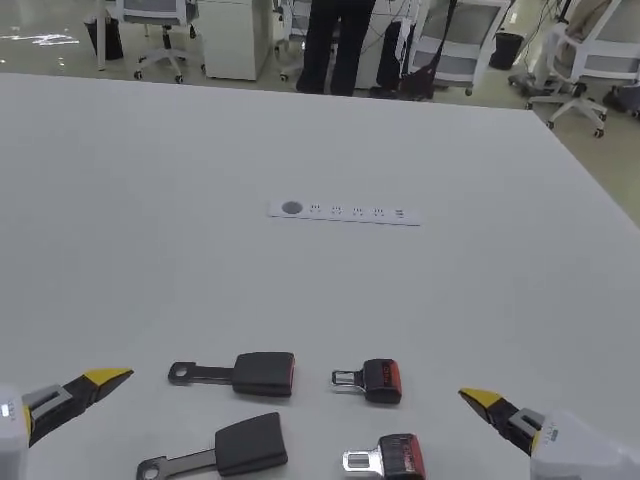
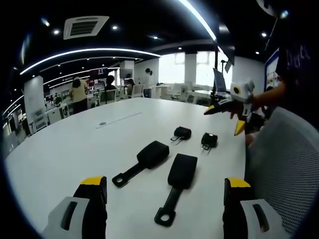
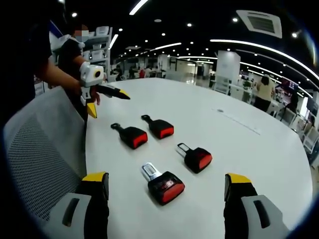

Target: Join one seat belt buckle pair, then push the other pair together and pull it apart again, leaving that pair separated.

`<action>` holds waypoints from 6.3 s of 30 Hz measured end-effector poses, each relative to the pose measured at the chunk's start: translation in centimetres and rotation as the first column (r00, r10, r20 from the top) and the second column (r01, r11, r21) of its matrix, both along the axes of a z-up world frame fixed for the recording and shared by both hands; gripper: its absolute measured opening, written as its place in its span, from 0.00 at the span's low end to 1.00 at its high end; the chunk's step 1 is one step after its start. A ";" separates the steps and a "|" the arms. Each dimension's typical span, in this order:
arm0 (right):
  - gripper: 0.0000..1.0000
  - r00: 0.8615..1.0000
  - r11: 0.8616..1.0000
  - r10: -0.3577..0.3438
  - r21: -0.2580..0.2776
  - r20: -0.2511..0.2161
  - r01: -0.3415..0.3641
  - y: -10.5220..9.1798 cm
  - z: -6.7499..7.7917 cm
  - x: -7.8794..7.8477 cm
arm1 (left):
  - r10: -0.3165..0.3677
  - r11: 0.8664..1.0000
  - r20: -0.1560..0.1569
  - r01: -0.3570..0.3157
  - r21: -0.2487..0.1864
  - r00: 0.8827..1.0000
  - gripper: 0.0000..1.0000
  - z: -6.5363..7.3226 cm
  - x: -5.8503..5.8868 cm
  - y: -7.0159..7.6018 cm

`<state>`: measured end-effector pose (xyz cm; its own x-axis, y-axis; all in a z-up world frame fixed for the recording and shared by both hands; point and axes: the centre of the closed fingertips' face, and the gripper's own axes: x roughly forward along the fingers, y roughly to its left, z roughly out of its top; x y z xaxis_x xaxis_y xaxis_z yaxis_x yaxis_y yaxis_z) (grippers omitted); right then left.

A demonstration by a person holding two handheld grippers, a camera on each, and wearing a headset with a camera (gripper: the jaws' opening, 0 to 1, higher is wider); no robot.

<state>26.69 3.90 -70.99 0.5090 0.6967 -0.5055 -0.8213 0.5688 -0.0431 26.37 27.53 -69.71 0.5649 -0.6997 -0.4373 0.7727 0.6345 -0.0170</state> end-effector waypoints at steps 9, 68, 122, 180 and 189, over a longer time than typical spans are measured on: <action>0.97 1.000 1.000 0.018 -0.018 -0.006 -0.018 -0.1 0.0 0.2 | -0.025 0.999 -0.013 0.026 0.034 1.000 0.98 0.3 0.7 -0.9; 0.40 0.908 0.865 0.379 -0.280 -0.176 -0.415 0.4 -5.1 0.7 | -0.263 0.860 -0.333 0.376 0.344 0.905 0.34 -7.5 1.8 -5.8; 0.29 0.867 0.795 0.461 -0.345 -0.190 -0.499 1.0 -5.9 0.4 | -0.479 0.646 -0.419 0.633 0.426 0.771 0.32 -8.0 0.5 -6.3; 0.30 0.858 0.802 0.484 -0.305 -0.174 -0.514 6.8 -5.7 0.8 | -0.454 0.666 -0.431 0.618 0.417 0.780 0.32 -8.0 0.5 -6.4; 0.30 0.851 0.797 0.494 -0.299 -0.176 -0.525 7.6 -5.9 0.7 | -0.454 0.663 -0.432 0.620 0.420 0.779 0.32 -8.0 0.5 -6.4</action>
